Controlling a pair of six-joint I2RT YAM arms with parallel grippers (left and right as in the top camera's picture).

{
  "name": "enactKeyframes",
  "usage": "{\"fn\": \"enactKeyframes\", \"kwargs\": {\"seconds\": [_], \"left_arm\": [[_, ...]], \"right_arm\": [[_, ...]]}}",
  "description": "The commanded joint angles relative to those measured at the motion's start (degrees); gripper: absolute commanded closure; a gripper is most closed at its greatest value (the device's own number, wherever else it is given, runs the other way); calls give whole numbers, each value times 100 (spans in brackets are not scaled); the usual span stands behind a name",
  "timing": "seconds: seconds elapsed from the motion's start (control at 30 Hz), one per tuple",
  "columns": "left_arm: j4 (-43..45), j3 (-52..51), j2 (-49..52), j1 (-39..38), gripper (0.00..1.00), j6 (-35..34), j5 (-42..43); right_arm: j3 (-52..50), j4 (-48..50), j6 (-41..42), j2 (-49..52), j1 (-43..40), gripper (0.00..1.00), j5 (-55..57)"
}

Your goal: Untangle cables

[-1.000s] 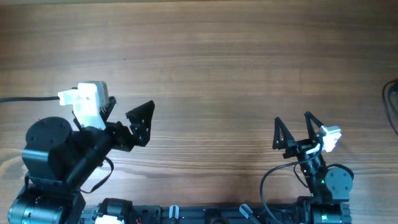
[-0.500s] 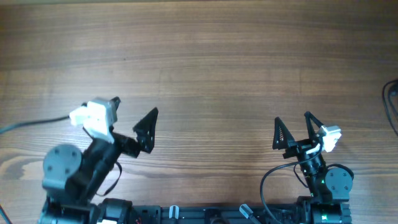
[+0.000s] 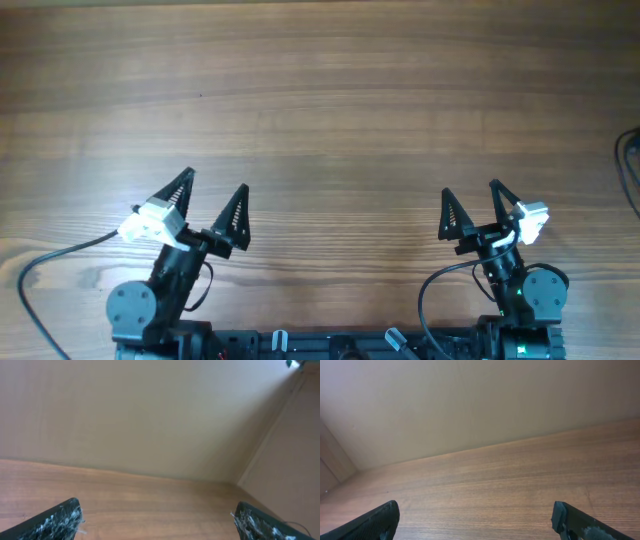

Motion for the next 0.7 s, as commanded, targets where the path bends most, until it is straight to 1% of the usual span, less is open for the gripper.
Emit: {"fn": "enactKeyframes", "kwargs": {"seconds": [0.0, 0.1, 0.2, 0.33, 0.53, 0.67], "left_arm": [[98, -426, -236, 96, 0, -540, -522], [98, -723, -688, 238, 0, -535, -531], [101, -901, -918, 284, 0, -542, -728], [105, -1141, -938, 284, 0, -925, -1373], [168, -1589, -990, 284, 0, -918, -1537], [-120, -1585, -990, 284, 0, -896, -1770]], "right_arm": [[-4, 17, -15, -61, 28, 0, 57], [-4, 20, -15, -61, 28, 0, 57], [-4, 17, -15, -61, 28, 0, 57], [-4, 17, -17, -61, 28, 0, 57], [-4, 17, -13, -61, 28, 0, 57], [-4, 17, -15, -61, 28, 0, 57]]}}
